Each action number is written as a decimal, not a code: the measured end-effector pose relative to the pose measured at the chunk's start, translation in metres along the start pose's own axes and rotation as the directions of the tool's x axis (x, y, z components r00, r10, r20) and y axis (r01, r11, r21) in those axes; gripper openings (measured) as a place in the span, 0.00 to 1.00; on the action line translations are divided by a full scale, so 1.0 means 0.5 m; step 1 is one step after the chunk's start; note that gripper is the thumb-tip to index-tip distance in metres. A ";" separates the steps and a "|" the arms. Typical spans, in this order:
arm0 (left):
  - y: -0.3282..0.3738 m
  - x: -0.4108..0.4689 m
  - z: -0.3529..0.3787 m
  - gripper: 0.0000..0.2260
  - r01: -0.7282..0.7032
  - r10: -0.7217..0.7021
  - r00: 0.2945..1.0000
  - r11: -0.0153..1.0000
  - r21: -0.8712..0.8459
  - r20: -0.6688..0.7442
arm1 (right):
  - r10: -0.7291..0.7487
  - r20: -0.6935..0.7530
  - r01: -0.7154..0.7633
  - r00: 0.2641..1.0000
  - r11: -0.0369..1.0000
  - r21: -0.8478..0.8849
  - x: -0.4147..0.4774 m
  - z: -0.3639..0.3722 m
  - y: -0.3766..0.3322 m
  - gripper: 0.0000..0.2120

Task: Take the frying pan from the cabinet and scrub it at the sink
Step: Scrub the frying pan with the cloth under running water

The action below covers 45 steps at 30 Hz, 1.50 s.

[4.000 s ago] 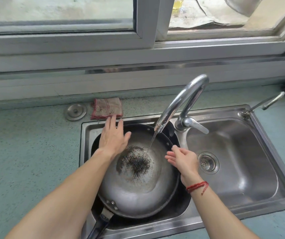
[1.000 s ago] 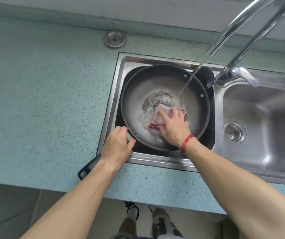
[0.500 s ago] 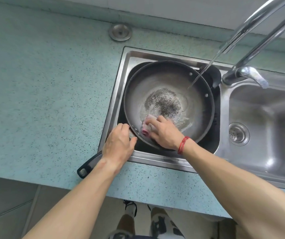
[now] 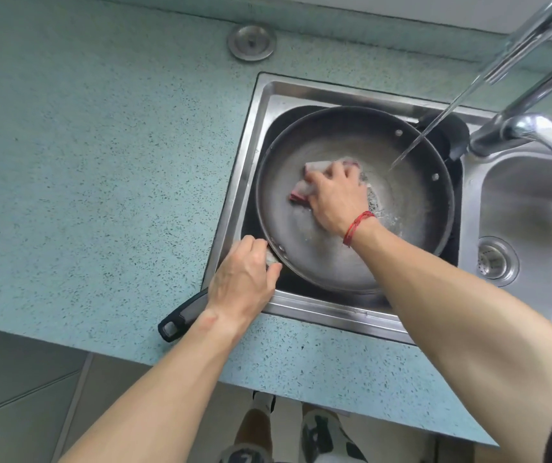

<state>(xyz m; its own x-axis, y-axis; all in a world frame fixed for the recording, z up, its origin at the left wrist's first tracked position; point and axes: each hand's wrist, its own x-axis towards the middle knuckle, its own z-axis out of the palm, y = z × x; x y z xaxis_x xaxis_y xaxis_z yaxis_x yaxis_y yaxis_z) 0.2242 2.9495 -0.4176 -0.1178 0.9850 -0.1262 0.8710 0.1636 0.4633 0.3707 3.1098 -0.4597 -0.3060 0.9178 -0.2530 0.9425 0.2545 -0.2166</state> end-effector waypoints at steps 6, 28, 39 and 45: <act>-0.003 -0.003 -0.002 0.10 -0.016 0.015 0.999 1.000 0.027 0.036 | 0.049 0.136 -0.042 0.990 0.998 -0.055 -0.064 -0.022 0.062 0.17; 0.004 0.013 0.000 0.08 -0.009 0.010 1.000 0.998 0.069 -0.016 | -0.154 0.105 0.057 0.982 0.782 0.621 -0.103 -0.001 -0.062 0.14; -0.004 0.016 0.006 0.08 -0.013 0.014 1.000 0.998 0.057 -0.022 | 0.066 -0.124 -0.030 0.990 0.961 0.274 0.038 -0.004 -0.047 0.16; -0.003 0.016 0.004 0.08 0.017 -0.017 1.000 0.999 0.041 -0.002 | 0.093 0.090 -0.100 0.992 0.993 0.070 -0.013 -0.031 0.020 0.16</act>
<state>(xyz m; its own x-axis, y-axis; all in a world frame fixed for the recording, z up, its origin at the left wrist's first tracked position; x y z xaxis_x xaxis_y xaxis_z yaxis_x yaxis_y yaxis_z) 0.2230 2.9571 -0.4210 -0.1333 0.9822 -0.1327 0.8877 0.1778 0.4247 0.3844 3.1110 -0.4456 -0.2276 0.9065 -0.3557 0.9566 0.1398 -0.2559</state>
